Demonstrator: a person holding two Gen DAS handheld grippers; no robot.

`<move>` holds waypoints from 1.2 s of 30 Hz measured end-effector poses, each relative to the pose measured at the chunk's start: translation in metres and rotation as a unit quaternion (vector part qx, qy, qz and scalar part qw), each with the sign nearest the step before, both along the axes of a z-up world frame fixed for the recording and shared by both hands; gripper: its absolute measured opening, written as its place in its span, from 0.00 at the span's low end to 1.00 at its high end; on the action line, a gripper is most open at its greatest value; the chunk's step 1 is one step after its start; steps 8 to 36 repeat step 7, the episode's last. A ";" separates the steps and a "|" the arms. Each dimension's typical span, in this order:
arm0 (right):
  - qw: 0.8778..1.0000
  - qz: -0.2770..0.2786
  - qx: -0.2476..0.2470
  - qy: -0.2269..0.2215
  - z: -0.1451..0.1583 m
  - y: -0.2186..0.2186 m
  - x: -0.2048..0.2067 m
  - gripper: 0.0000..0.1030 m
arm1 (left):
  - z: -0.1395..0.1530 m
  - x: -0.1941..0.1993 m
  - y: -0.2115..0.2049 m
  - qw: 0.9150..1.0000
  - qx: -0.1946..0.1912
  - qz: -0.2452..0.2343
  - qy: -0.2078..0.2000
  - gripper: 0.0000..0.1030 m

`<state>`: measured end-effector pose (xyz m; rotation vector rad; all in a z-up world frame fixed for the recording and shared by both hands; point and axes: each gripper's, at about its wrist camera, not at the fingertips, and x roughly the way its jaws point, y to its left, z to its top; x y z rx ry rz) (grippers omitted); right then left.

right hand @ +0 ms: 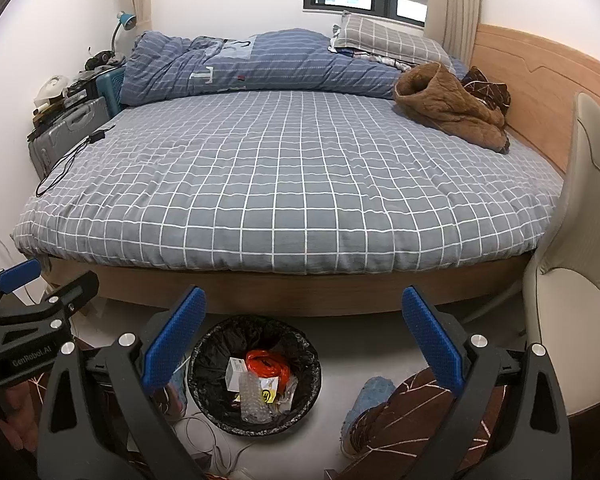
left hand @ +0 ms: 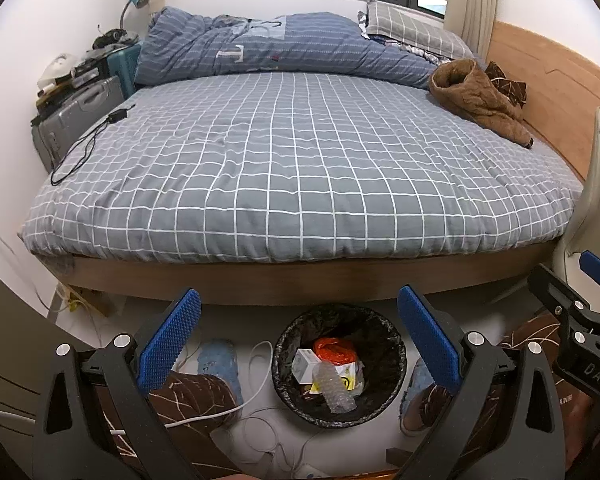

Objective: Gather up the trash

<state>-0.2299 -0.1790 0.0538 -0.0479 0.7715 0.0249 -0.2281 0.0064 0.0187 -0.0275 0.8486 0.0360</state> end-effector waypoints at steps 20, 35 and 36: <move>1.000 0.001 -0.002 -0.002 0.000 0.000 0.000 0.92 | 0.000 0.001 0.001 1.000 -0.001 0.002 0.001 0.94; 1.000 0.001 -0.002 -0.002 0.000 0.000 0.000 0.92 | 0.000 0.001 0.001 1.000 -0.001 0.002 0.001 0.94; 1.000 0.001 -0.002 -0.002 0.000 0.000 0.000 0.92 | 0.000 0.001 0.001 1.000 -0.001 0.002 0.001 0.94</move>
